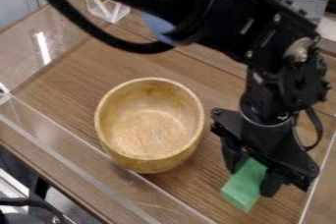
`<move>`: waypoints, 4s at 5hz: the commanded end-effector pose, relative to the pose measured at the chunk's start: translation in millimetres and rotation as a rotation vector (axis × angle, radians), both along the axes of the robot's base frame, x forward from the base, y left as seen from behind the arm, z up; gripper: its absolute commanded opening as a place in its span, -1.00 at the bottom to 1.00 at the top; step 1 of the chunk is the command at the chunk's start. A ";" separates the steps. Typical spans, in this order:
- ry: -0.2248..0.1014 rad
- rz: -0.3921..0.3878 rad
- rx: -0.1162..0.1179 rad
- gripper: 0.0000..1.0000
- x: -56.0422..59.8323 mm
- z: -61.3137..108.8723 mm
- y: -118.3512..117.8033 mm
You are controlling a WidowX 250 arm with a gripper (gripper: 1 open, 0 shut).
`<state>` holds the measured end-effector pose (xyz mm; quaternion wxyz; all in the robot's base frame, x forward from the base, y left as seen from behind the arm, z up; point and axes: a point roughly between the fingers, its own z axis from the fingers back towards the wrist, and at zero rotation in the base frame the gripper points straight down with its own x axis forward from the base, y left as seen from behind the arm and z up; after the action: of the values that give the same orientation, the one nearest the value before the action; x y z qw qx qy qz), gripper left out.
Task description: Remove the green block from inside the brown bowl and put it on the table
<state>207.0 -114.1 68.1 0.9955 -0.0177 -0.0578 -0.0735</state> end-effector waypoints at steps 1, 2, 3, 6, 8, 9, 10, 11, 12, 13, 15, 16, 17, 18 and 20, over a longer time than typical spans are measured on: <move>-0.020 0.007 -0.021 -1.00 7.1 1.1 -0.4; -0.012 0.009 -0.027 -1.00 8.5 -4.4 0.8; -0.004 0.012 -0.032 -1.00 9.5 -8.0 1.7; 0.023 0.021 -0.054 -1.00 10.3 -15.7 4.4; 0.043 0.026 -0.069 -1.00 9.7 -18.4 6.2; 0.053 0.028 -0.076 -1.00 9.3 -19.3 6.9; 0.064 0.029 -0.083 -1.00 9.0 -20.0 7.5; 0.072 0.031 -0.090 -1.00 9.0 -21.0 7.9; 0.083 0.032 -0.096 -1.00 8.5 -20.8 8.3; 0.092 0.033 -0.103 -1.00 8.1 -20.4 8.5; 0.107 0.037 -0.116 -1.00 8.3 -20.3 8.4; 0.114 0.038 -0.122 -1.00 8.4 -19.9 8.2; 0.129 0.041 -0.128 -1.00 7.5 -16.8 9.7; 0.143 0.043 -0.134 -1.00 6.7 -13.7 11.3; 0.159 0.046 -0.142 -1.00 7.9 -10.8 14.5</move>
<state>201.6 -96.7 43.5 0.9944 -0.0835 0.0460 -0.0459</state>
